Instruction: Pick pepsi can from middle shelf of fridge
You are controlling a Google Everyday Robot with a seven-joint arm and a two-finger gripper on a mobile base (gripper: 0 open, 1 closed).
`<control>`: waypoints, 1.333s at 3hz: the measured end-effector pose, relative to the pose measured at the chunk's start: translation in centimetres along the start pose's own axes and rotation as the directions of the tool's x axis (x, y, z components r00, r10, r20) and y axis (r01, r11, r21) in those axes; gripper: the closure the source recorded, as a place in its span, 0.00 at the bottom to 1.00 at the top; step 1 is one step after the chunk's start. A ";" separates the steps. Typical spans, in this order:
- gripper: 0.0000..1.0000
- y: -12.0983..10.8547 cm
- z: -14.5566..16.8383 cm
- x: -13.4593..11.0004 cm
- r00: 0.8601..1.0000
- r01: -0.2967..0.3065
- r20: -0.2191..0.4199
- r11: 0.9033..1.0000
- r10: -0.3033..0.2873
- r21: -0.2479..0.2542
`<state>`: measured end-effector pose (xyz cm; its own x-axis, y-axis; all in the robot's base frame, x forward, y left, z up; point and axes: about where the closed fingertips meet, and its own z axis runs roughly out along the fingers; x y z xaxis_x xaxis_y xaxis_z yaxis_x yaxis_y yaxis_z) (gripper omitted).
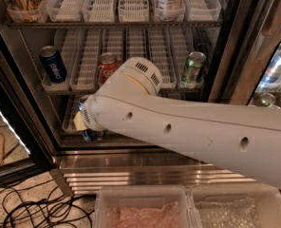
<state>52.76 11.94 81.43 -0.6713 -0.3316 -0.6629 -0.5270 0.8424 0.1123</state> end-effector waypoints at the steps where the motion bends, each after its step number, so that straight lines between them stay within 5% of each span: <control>1: 1.00 0.5 -1.2 1.9 0.993 -0.111 0.026 0.993 0.112 -0.034; 2: 1.00 -1.1 -2.9 7.4 0.944 -0.328 0.008 0.944 0.329 -0.034; 3: 1.00 -2.7 -3.5 13.2 0.871 -0.490 -0.048 0.872 0.490 -0.002; 4: 1.00 -4.0 -3.9 17.1 0.807 -0.584 -0.085 0.811 0.585 0.030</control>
Offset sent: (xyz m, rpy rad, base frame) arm -0.1229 -0.1095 -0.0781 0.3464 0.3303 -0.4666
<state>41.37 1.23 72.55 -0.8941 0.1889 -0.4061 -0.0192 0.8898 0.4560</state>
